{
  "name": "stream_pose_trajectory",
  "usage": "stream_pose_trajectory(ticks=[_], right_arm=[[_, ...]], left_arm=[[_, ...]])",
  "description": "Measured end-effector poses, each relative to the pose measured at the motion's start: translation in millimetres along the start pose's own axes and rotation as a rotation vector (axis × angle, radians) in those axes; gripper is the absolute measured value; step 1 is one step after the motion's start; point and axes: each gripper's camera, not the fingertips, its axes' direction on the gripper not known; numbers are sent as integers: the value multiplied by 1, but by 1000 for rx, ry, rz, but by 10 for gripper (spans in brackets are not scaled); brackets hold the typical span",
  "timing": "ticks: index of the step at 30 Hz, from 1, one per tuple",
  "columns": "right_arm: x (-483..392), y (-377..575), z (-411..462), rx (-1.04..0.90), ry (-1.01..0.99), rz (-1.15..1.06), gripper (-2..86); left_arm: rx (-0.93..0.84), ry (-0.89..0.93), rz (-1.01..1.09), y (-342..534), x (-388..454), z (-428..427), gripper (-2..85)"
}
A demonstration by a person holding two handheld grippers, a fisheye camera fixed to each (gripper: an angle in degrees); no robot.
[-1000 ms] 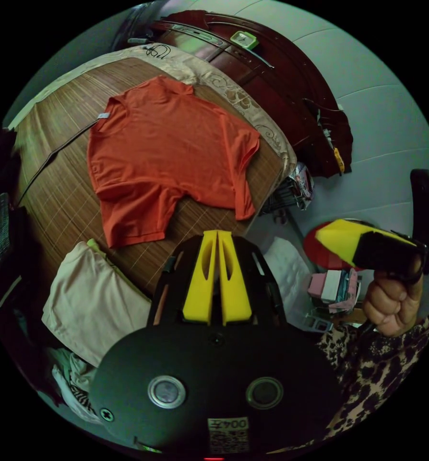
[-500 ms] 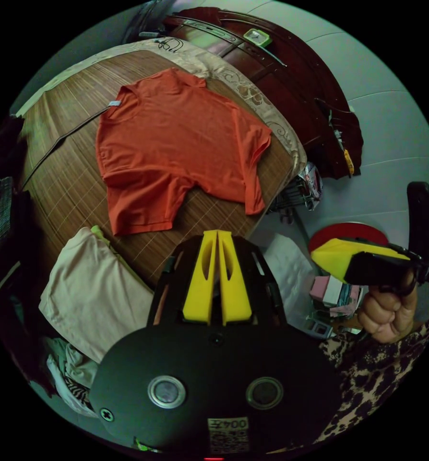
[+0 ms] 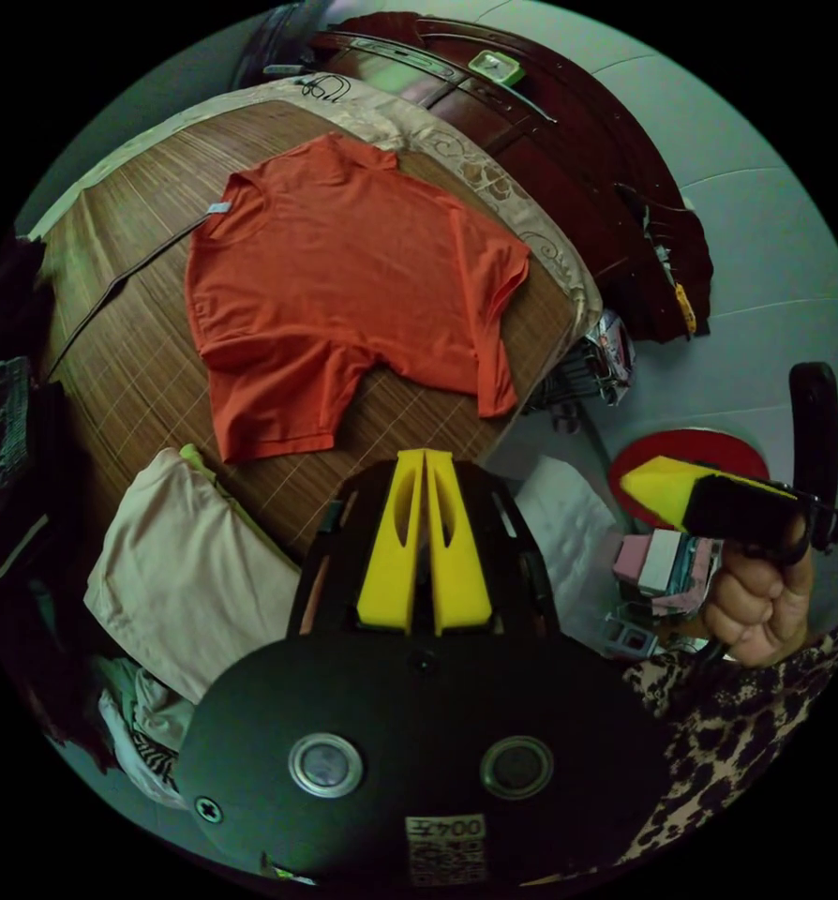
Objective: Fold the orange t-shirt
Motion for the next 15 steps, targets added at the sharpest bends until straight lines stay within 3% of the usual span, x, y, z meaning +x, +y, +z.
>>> stream_pose_trajectory(ticks=[8, 15], right_arm=[[6, -11, -37, 131, 57, 49, -7], [10, -59, -48, 37, 308, 80, -7]], left_arm=[[28, -7, 39, -2, 46, 21, 2], [95, 27, 12, 5, 69, 40, 2]])
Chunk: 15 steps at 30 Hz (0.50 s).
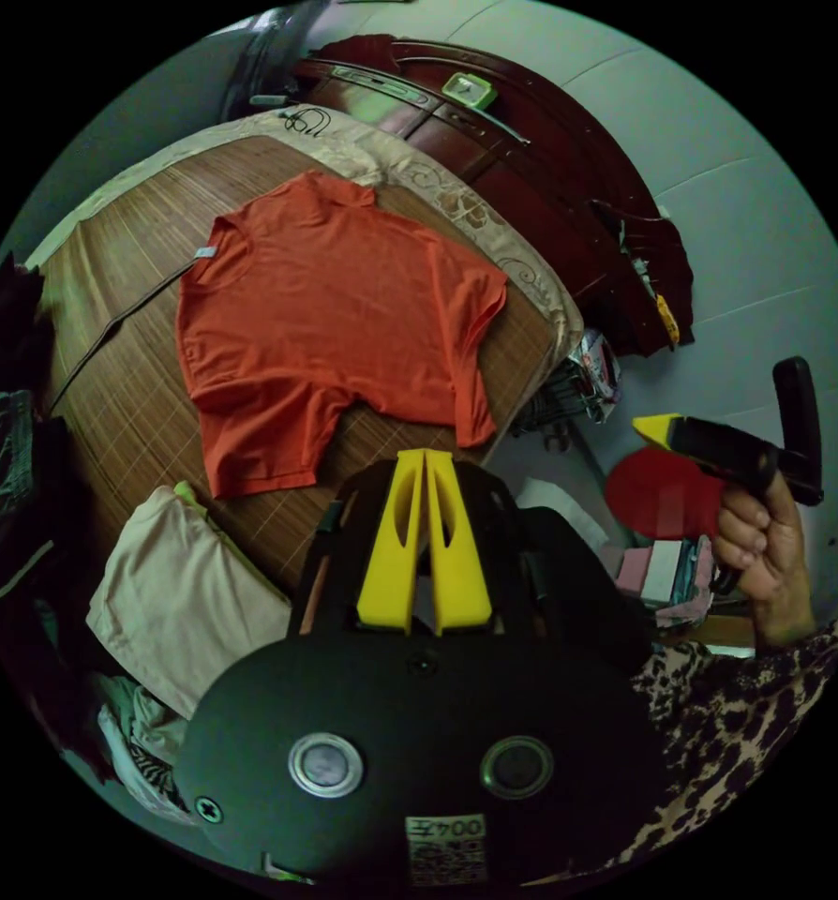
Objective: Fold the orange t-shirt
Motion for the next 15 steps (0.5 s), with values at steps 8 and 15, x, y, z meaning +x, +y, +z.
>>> stream_pose_trajectory(ticks=[8, 15], right_arm=[[12, -75, 15, -189, 332, -101, -7], [35, -174, 70, -359, 608, -464, -7]], left_arm=[[14, -14, -80, 20, 30, 54, 2], [24, -173, -123, 21, 86, 146, 5]])
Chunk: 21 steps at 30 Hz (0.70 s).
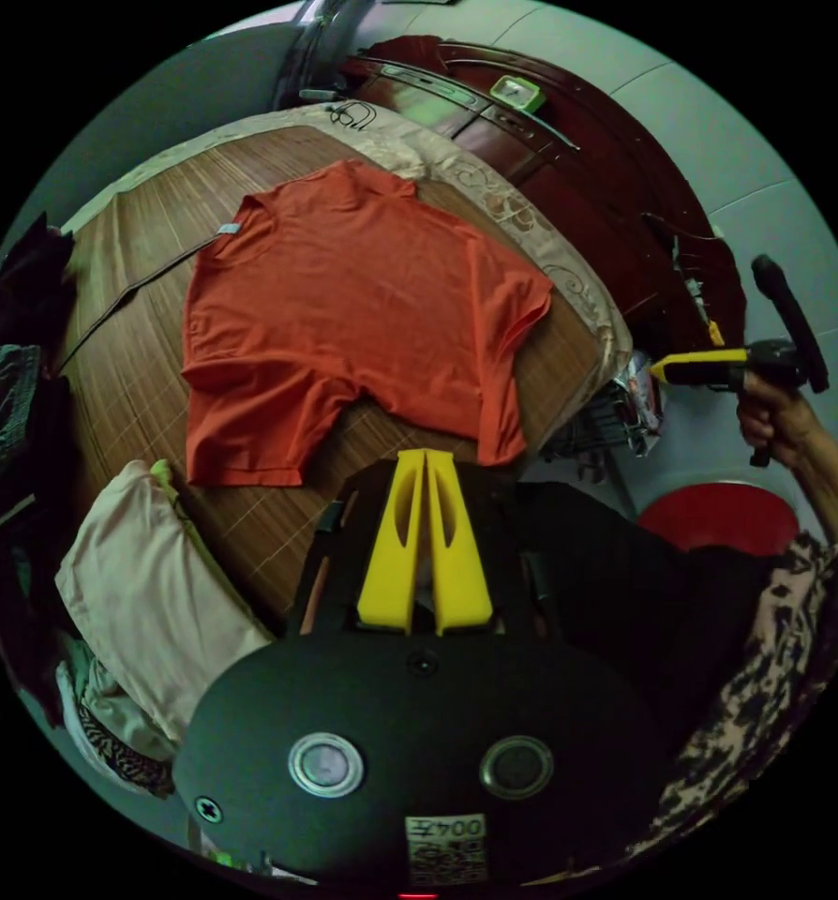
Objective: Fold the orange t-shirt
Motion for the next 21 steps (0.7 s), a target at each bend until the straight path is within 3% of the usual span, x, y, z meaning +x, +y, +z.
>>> stream_pose_trajectory(ticks=[3, 7, 12, 16, 21], right_arm=[[19, -57, 28, -18, -12, -147, -7], [27, -116, 62, -6, 113, -274, -7], [31, -173, 120, 25, 279, -359, -8], [42, -185, 157, 3, 278, -365, -7], [36, -181, 179, 50, 366, -456, -7]], left_arm=[[-22, -122, -75, 2, 31, 44, 6], [-44, -202, -172, -5, 64, 108, 5], [-44, -288, -70, -25, 100, 187, 5], [-39, -314, -5, -18, 119, 241, 4], [76, -376, 43, 18, 140, 258, 4]])
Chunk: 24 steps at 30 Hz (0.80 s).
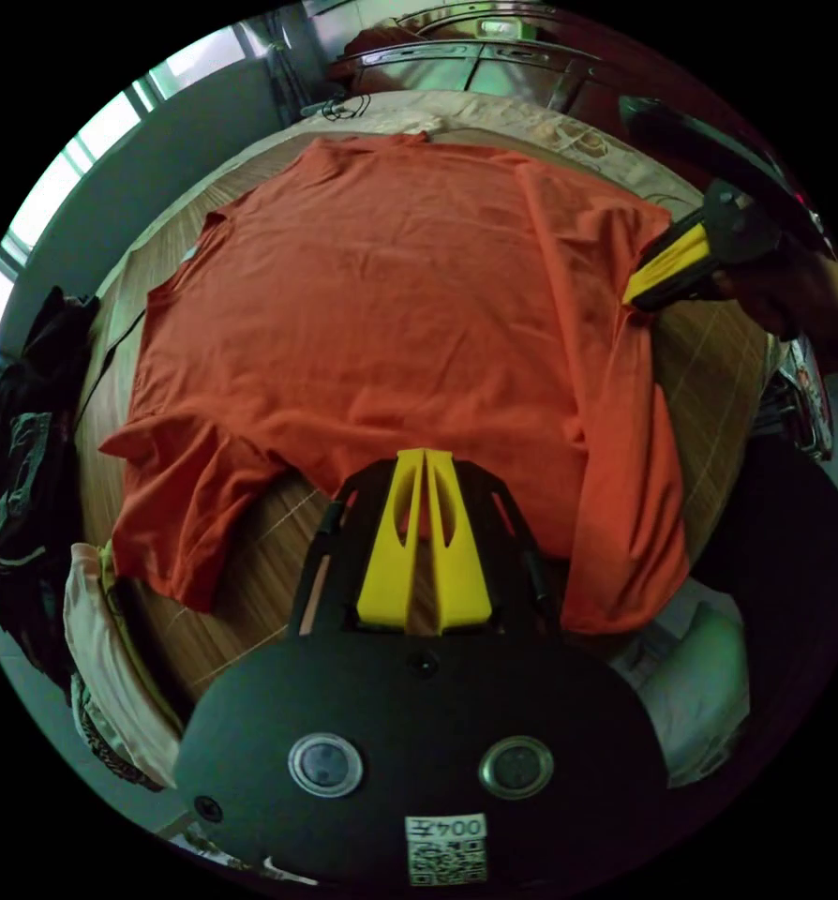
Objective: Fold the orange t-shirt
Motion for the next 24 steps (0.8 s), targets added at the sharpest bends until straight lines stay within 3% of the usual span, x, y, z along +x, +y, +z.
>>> stream_pose_trajectory(ticks=[3, 9, 16, 18, 19, 21, 24], right_arm=[[-15, 2, 6, 12, 122, -110, -7], [-12, 8, 18, 11, 134, -166, -8], [11, 46, 35, 177, 19, -33, -7], [22, 66, 43, 274, -45, 95, -7], [25, 73, 45, 301, -57, 137, -7], [34, 103, 38, 368, -133, 241, -8], [35, 157, 11, 549, -177, 264, -8]], left_arm=[[26, -20, 37, 18, 13, 4, 5], [79, -117, 155, 52, 35, 12, 5], [153, -184, 109, 98, 31, 15, 9], [102, -84, -20, 109, 12, 9, 10], [86, 60, -125, 121, -5, -1, 11], [185, 162, -248, 147, -25, -27, 12], [259, 120, -240, 189, -36, -57, 19]])
